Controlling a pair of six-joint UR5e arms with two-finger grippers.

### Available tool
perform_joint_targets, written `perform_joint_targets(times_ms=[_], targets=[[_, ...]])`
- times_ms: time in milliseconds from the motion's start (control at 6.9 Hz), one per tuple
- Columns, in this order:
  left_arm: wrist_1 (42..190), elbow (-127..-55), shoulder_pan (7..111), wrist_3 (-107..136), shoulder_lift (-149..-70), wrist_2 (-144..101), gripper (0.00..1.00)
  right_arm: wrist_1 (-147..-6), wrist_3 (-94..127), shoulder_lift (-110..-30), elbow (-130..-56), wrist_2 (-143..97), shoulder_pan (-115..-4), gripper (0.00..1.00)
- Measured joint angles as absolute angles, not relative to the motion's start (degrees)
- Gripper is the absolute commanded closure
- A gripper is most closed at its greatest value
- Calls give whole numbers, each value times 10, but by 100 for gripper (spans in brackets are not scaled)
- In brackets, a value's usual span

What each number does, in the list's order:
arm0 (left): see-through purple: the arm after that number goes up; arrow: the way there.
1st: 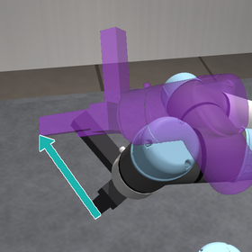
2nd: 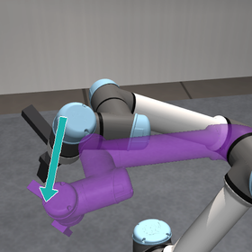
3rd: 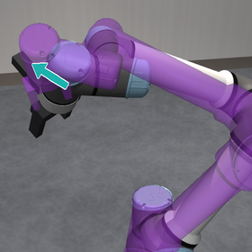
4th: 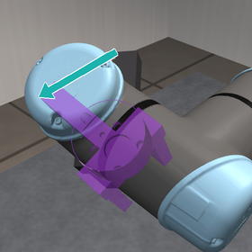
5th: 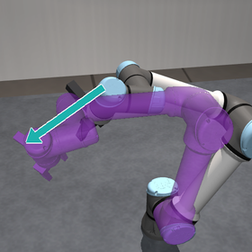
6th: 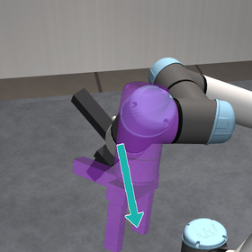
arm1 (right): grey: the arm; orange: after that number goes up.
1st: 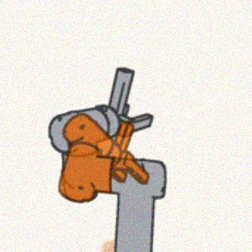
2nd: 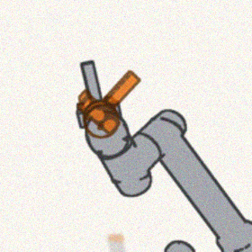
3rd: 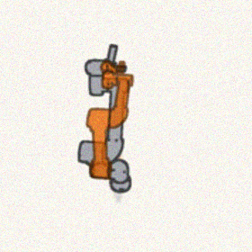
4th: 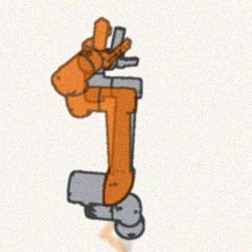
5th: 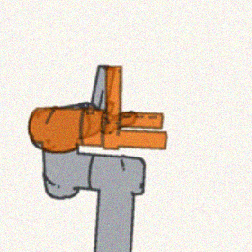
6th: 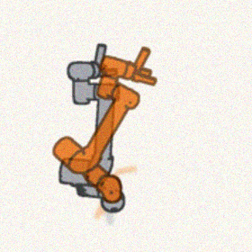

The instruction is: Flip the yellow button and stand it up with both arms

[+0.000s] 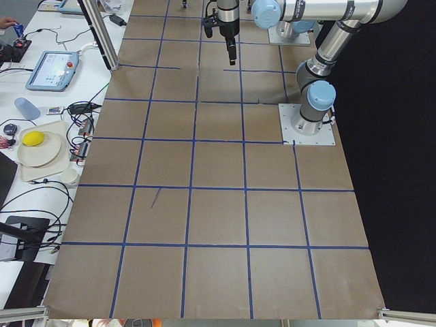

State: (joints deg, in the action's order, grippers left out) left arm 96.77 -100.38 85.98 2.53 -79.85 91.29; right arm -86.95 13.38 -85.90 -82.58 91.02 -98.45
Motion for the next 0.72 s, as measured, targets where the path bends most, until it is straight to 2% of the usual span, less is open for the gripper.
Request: perform_joint_targets(times_ms=[290,724], targets=[[973,-1002,860,25,-799,914,0,-880,-4,-858,-834,914,-974,0],[975,-1006,862,24,-800,914,0,-882,-48,-864,-843,915,-944,0]])
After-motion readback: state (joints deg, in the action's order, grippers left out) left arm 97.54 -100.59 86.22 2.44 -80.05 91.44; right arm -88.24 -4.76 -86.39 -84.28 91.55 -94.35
